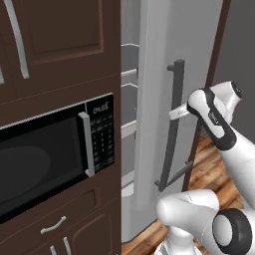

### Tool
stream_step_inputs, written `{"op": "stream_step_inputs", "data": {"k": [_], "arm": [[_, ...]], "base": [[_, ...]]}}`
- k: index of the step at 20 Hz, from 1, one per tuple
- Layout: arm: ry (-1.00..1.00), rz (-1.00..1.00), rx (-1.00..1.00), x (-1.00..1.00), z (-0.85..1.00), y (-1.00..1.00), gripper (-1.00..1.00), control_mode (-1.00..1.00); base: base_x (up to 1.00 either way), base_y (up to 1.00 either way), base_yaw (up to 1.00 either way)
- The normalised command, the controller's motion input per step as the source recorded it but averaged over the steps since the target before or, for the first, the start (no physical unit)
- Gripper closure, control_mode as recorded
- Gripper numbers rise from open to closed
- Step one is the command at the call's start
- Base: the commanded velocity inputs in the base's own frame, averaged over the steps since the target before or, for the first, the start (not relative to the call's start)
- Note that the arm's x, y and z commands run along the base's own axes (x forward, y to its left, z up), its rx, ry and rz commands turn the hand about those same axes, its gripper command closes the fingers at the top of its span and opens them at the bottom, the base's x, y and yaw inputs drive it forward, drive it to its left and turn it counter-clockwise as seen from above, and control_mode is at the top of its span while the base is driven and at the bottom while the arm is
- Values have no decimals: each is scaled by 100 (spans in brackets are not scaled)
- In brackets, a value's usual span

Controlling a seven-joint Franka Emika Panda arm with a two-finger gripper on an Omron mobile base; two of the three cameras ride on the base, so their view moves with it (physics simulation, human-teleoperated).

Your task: Retrieve a lemon from the fridge and place it on the cutting board with the fish.

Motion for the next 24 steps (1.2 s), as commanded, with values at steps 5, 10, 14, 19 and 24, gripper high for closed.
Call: {"op": "stream_step_inputs", "data": {"k": [5,10,14,19,24], "arm": [[5,15,8,-65,22,-100,100,-100],[1,17,0,-71,6,-100,100,-100],[0,13,0,-89,0,-96,100,-100],[0,2,0,-20,0,-22,100,-100],[0,0,0,0,0,0,-100,-100]], "base": [[0,0,0],[0,0,0],[0,0,0],[0,0,0],[0,0,0]]}}
